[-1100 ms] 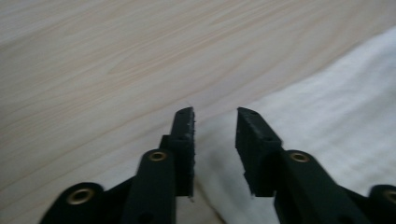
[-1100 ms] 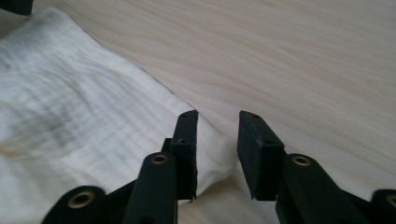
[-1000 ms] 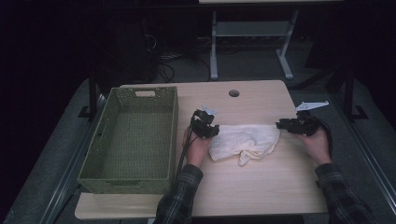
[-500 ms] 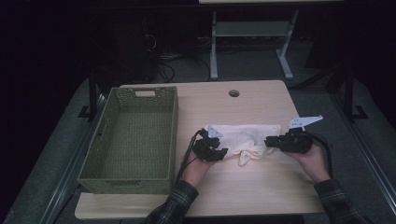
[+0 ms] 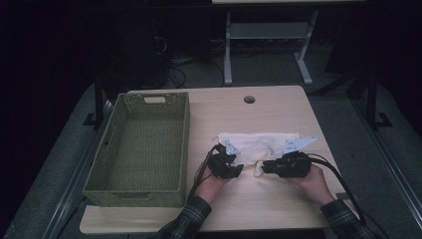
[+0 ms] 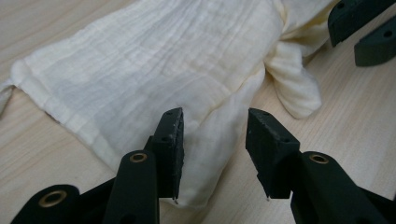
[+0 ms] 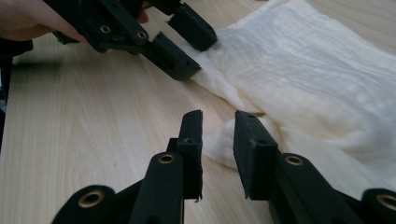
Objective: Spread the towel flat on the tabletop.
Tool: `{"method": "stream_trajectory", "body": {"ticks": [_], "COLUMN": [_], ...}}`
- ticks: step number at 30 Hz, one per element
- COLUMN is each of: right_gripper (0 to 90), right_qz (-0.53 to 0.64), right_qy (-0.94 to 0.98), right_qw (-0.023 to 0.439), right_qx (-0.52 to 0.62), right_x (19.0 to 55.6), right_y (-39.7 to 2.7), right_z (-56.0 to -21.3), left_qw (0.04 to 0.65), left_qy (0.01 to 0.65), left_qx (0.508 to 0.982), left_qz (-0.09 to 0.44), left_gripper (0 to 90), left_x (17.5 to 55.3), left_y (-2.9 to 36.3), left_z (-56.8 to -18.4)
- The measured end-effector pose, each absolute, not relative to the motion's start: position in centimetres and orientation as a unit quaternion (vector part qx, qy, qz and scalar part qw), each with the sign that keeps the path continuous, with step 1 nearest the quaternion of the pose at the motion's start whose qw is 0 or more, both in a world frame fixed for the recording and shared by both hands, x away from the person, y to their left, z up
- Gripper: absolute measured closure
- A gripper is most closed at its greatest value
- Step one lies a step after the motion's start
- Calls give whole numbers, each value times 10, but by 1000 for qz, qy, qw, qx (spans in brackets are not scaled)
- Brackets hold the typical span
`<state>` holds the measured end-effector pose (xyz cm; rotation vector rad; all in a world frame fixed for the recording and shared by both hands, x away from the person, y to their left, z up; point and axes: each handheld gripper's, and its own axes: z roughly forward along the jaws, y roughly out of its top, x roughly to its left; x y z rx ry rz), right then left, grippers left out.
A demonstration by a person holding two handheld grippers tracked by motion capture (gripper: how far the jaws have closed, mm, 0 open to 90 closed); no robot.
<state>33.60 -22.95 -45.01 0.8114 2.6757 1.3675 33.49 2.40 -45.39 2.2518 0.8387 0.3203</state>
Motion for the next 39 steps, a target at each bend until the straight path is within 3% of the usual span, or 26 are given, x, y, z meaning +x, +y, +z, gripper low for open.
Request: {"method": "stream_trajectory", "body": {"ticks": [5,9,14,21,28,39], "right_gripper": [697,702,853,865,868,873], "right_qz": [417,391,376,400,451,452], "right_qy": [875,888,893,883,846,813], "right_qw": [19,30,53,56,82,123], "right_qx": [244,239,241,241,273,346], "right_x": [335,335,333,333,339,357], "right_y": [-210,-199,-198,-212,-259,-325], "right_z": [-456,-467,-470,-452,-425,-423], "left_qw": [340,335,336,375,409,393], "left_qy": [323,324,326,328,331,384], "left_qx": [875,876,876,861,845,824], "left_qz": [122,125,114,100,100,136], "left_gripper": [569,641,847,867,870,871], "left_x": [337,340,343,340,343,362], "left_y": [21,23,25,29,34,49], "left_z": [-460,-462,-460,-442,-422,-423]}}
